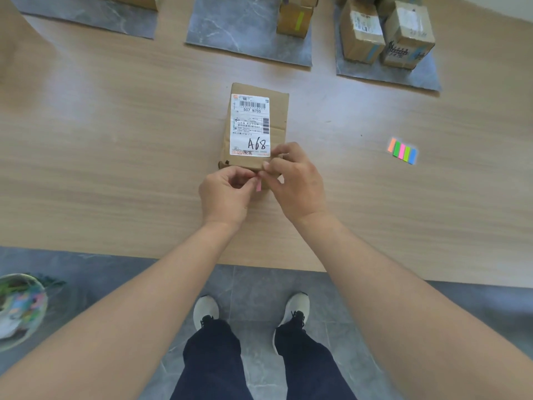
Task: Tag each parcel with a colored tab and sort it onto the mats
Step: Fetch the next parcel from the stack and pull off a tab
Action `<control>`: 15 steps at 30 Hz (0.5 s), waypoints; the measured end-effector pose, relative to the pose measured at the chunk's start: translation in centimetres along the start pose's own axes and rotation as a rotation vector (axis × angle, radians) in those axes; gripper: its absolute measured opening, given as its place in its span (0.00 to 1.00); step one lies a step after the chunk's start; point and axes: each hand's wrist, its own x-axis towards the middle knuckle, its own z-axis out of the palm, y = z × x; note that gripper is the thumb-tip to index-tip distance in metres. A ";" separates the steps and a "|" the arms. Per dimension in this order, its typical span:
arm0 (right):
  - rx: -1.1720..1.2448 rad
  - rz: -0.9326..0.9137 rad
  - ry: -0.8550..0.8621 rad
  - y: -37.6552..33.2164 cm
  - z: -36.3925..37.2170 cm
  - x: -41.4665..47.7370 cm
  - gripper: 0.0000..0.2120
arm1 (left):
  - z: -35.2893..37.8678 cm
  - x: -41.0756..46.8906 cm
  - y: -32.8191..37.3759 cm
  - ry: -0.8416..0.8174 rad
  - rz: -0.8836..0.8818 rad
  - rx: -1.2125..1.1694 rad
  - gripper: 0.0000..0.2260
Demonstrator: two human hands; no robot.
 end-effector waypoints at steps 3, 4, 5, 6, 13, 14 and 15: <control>-0.020 -0.019 0.057 0.0 0.7 0.1 0.12 | 0.1 0.1 -0.2 0.019 0.008 -0.001 0.03; -0.018 -0.025 0.068 0.1 0.8 0.0 0.10 | 0.0 0.1 -0.4 0.024 0.012 0.018 0.03; -0.014 -0.033 0.077 0.3 1.0 0.0 0.08 | -0.3 0.3 -0.6 0.029 0.009 0.051 0.04; -0.014 -0.036 0.087 0.4 1.1 0.0 0.07 | -0.7 0.4 -0.8 0.036 -0.005 0.095 0.05; -0.101 0.006 0.127 0.2 3.2 -0.7 0.14 | -5.4 2.2 -1.3 0.156 -0.125 0.150 0.08; -0.101 0.020 0.124 0.2 3.4 -0.7 0.15 | -5.7 2.7 -1.1 0.105 -0.154 0.051 0.13; -0.084 0.037 0.116 0.2 3.5 -0.8 0.16 | -5.7 3.0 -0.7 0.053 -0.179 -0.034 0.18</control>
